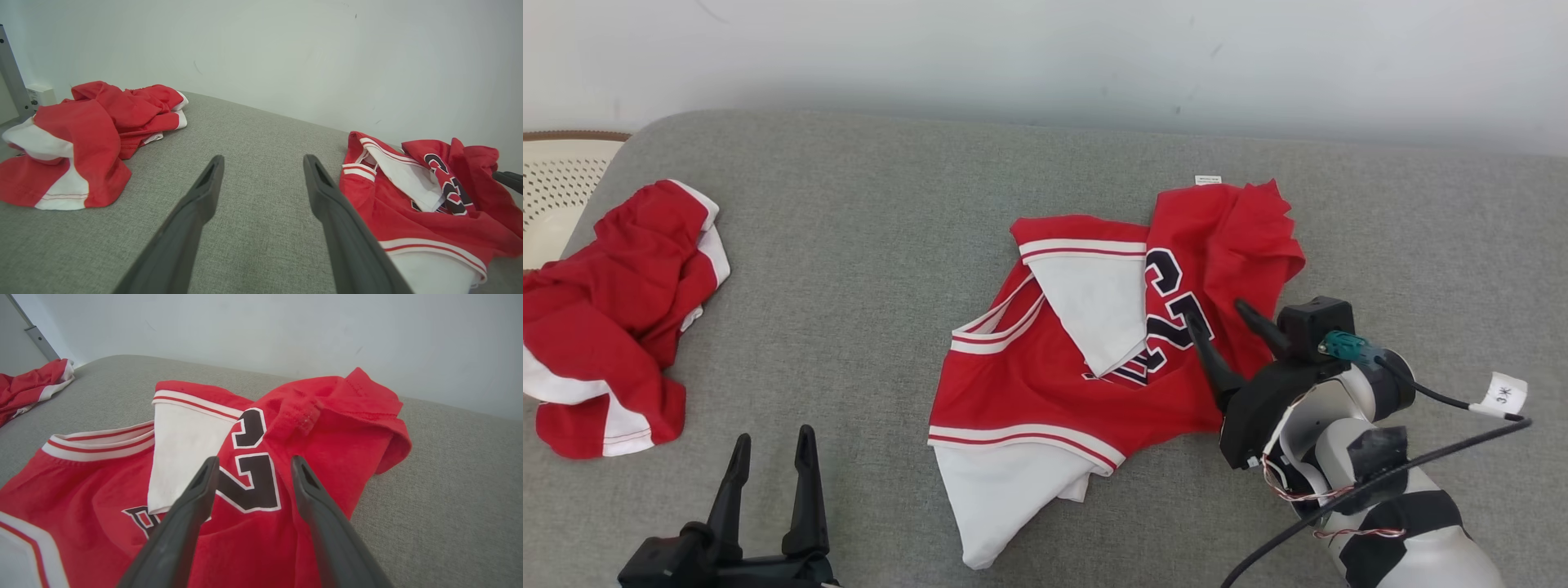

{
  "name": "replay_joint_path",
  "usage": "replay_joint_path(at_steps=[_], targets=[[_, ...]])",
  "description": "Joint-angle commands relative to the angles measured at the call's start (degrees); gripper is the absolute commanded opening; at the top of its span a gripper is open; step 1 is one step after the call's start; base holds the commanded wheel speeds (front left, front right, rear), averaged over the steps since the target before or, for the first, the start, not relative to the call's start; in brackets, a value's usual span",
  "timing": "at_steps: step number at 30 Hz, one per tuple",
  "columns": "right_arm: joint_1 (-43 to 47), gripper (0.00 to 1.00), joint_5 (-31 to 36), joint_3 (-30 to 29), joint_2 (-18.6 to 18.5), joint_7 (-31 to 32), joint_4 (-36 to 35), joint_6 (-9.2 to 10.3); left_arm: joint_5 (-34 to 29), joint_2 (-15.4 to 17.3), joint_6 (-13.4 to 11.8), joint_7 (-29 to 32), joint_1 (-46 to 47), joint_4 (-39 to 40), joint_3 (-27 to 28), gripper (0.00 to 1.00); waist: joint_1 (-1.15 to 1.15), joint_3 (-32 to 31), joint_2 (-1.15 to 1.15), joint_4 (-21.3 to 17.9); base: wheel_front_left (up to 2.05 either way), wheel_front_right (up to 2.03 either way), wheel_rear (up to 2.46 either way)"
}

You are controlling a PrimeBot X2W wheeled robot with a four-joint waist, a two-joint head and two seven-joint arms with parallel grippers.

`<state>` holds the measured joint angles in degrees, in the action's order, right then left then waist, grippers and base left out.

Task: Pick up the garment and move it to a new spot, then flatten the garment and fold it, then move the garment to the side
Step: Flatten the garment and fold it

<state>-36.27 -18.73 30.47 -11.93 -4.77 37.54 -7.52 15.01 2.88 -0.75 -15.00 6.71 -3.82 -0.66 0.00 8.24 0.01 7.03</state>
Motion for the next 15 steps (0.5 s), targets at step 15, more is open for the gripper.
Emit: replay_joint_path(at_steps=[15], targets=[[4.8, 1.00, -2.6, -6.1, -2.2, 2.8, -10.5, 0.05, 0.1, 0.0, 0.0, -0.2, 0.1, 0.2, 0.7, 1.00, 0.00, 0.4, -0.01, -0.2, 0.00, 0.00, 0.00]])
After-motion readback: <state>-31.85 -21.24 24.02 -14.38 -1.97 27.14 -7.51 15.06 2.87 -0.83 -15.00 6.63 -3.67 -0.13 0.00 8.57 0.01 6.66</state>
